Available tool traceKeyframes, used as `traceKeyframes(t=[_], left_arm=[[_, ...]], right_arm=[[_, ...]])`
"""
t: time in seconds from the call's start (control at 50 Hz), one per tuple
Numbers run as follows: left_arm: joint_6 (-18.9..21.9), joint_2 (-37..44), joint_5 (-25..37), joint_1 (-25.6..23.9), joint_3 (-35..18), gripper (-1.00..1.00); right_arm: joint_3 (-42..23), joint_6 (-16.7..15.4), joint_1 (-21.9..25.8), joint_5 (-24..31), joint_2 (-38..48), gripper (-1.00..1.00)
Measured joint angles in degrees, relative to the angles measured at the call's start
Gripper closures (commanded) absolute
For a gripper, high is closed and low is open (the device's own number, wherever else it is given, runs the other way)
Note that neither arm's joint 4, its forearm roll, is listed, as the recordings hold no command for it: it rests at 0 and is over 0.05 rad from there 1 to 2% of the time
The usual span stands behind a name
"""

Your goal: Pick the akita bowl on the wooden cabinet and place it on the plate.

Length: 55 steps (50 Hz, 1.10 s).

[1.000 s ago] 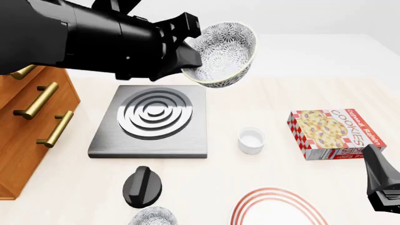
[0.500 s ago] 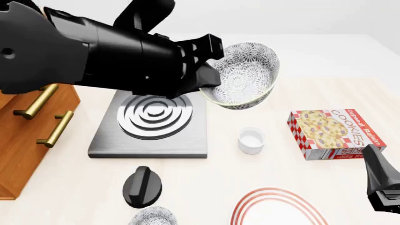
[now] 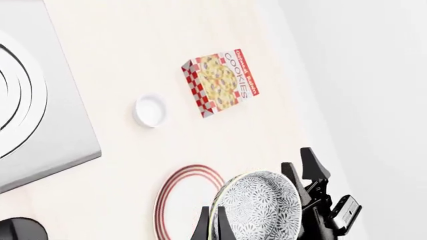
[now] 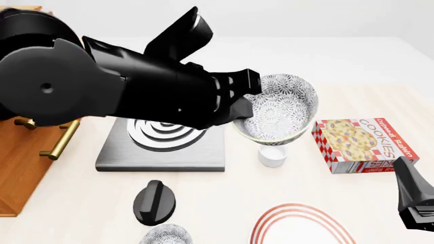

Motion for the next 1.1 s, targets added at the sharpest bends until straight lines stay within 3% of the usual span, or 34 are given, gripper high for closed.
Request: traceKeyframes(t=[1.1], left_arm=[[-9.1, 4.8, -5.4, -6.7, 6.2, 1.00]], right_arm=[[0.0, 0.0, 0.0, 0.0, 0.0, -1.00]])
